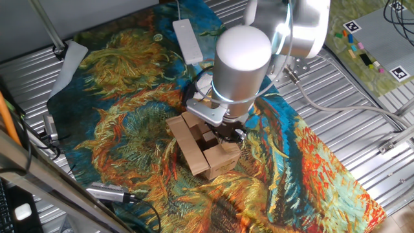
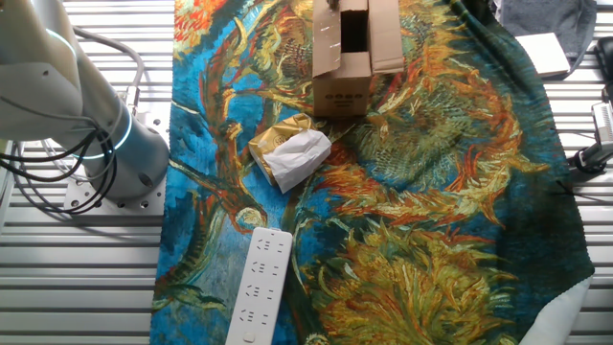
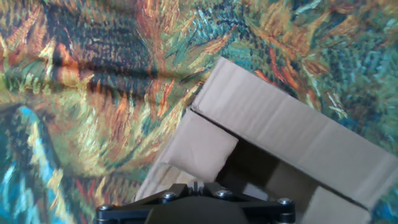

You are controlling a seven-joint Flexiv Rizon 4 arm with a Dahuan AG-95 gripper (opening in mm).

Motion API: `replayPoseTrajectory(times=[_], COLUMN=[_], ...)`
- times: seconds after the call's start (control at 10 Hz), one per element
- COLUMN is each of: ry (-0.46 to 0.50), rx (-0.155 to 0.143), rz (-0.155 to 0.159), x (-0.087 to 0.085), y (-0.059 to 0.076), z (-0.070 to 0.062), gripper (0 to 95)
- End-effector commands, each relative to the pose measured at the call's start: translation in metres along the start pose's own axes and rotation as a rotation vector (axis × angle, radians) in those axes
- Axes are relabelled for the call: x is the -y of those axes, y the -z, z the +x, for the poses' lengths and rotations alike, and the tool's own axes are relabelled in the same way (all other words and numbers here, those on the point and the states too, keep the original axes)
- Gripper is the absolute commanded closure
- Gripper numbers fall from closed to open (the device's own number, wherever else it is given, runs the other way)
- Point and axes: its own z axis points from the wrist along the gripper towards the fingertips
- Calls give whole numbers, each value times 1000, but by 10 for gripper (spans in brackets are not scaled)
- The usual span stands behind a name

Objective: Cover the box

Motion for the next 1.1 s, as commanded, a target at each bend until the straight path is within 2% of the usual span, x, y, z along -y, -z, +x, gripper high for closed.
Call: replayPoseTrajectory(times=[0.1, 0.3, 0.8, 1.1], ry=[-1, -11, -25, -14], rx=[-2, 6, 16, 49], rz=[1, 7, 10, 16], x=[0, 1, -2, -9], y=[1, -12, -17, -25], z=[1, 0, -3, -14], gripper=[950, 950, 950, 950])
